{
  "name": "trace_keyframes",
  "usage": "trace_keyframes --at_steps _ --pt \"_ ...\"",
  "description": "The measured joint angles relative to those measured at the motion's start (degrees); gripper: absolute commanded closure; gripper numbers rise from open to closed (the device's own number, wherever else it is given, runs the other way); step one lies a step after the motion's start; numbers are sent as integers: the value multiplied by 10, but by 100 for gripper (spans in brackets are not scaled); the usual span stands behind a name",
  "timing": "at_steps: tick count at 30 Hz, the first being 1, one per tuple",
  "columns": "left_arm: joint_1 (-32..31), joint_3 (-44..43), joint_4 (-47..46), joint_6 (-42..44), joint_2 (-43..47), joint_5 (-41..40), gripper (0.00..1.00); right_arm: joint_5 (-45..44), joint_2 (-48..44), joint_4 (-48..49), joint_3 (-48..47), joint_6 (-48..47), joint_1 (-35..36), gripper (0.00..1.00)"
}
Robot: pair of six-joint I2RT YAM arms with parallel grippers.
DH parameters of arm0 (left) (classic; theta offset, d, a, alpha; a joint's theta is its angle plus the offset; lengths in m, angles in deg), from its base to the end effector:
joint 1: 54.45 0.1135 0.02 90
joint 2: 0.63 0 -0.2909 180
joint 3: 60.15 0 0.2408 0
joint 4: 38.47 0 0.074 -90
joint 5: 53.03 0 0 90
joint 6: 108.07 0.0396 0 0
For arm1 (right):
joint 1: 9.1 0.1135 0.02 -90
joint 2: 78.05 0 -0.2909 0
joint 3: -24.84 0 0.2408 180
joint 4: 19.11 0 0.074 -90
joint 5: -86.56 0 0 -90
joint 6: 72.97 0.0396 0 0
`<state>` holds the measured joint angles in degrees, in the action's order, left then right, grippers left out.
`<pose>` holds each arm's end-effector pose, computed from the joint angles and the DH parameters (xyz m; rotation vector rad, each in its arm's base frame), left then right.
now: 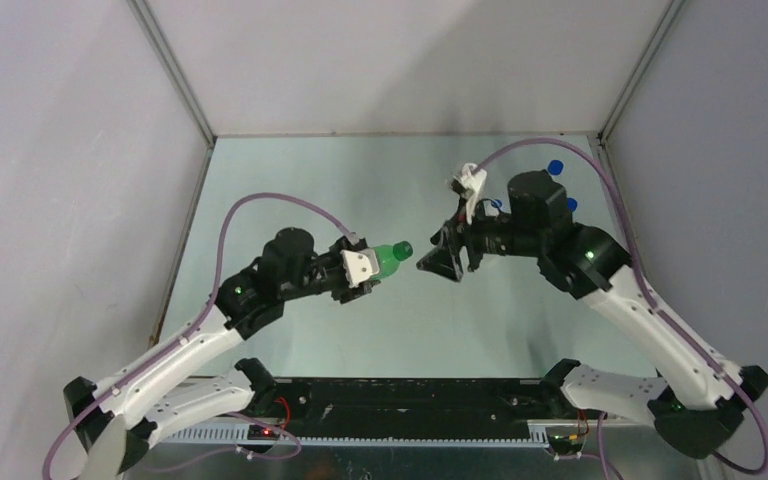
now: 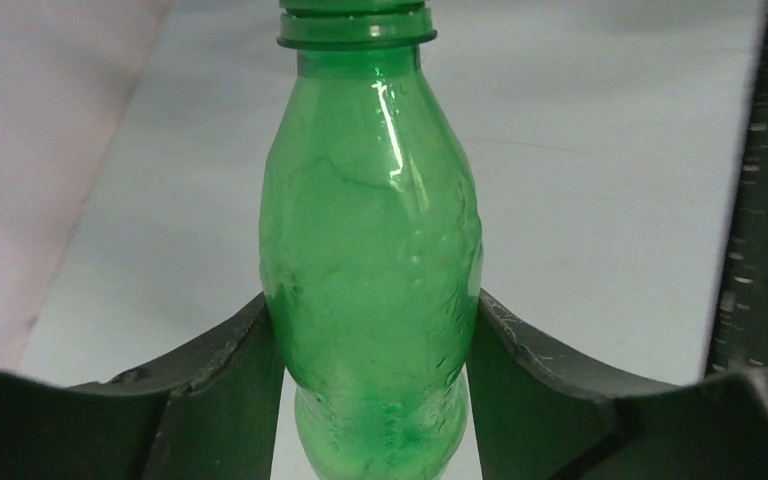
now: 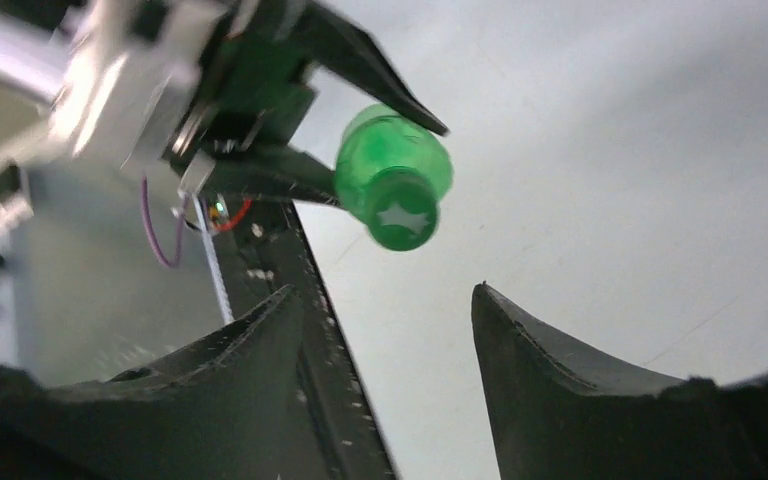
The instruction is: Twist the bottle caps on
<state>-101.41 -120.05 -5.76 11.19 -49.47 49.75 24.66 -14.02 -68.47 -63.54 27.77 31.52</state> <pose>0.1093 -0.1299 0.3372 1.3246 1.4477 -0.4209 0.1478 0.1513 0.4283 -0.8600 1.9320 1.0474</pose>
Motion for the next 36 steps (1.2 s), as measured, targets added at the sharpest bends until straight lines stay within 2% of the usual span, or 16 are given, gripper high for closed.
trace_keyframes --at_steps 4,8,13,21,33,36 --pt "44 -52 58 3 -38 139 100 46 -48 -10 5 -165 22 33" --pt "55 -104 129 19 -87 243 100 83 -85 -31 35 -315 42 36" --pt "55 -133 187 40 -123 323 100 103 -88 -45 55 -418 57 41" --pt "55 -140 223 54 -133 365 100 118 -73 -48 58 -474 80 49" --pt "55 -151 249 68 -145 379 100 138 -55 -39 58 -489 86 56" --pt "55 -154 253 69 -145 383 100 141 -49 -34 58 -489 89 62"
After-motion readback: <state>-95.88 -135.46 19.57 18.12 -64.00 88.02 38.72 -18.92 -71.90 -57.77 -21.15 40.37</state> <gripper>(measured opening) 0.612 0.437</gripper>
